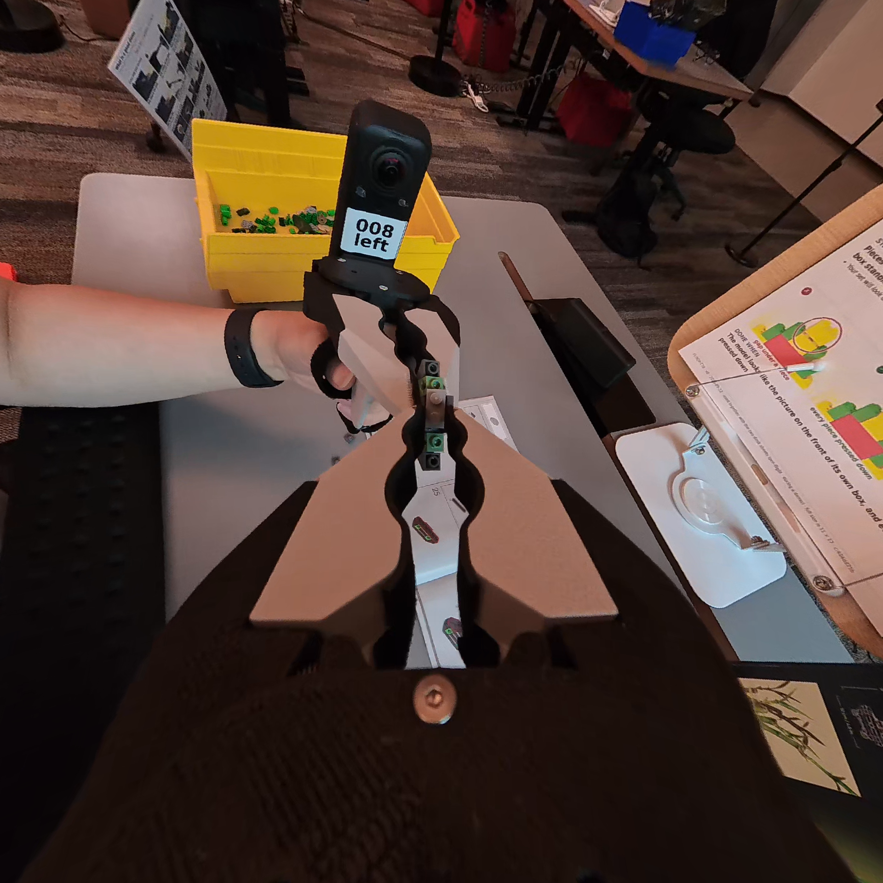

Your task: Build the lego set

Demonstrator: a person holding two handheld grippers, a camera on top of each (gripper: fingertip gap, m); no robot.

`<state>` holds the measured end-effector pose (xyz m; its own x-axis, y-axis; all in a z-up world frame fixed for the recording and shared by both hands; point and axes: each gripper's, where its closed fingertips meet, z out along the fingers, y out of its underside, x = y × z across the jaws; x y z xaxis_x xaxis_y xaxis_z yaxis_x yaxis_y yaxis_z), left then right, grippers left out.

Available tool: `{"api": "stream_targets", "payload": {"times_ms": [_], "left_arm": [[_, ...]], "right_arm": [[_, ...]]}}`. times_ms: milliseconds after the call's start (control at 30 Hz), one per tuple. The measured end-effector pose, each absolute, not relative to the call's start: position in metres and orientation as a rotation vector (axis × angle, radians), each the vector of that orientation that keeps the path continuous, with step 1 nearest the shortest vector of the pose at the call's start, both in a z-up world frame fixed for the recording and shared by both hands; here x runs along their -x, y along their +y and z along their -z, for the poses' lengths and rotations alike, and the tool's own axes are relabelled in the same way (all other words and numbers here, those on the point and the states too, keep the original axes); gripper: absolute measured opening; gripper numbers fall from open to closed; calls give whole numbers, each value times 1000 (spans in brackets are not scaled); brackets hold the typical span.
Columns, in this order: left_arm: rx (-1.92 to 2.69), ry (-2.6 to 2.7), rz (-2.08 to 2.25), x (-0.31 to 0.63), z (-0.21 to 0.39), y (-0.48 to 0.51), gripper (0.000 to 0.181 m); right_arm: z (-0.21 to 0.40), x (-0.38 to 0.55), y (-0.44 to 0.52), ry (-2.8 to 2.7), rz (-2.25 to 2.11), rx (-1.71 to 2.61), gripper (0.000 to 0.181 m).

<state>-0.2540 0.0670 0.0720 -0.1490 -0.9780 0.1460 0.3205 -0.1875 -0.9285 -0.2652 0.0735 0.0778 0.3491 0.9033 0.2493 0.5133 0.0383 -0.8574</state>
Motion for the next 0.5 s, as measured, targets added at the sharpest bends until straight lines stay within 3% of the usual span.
{"api": "stream_targets", "payload": {"times_ms": [500], "left_arm": [[1002,948,1577,257,-77,65,9]], "right_arm": [[-84,262,77,-1270,-432,1587,10]]}}
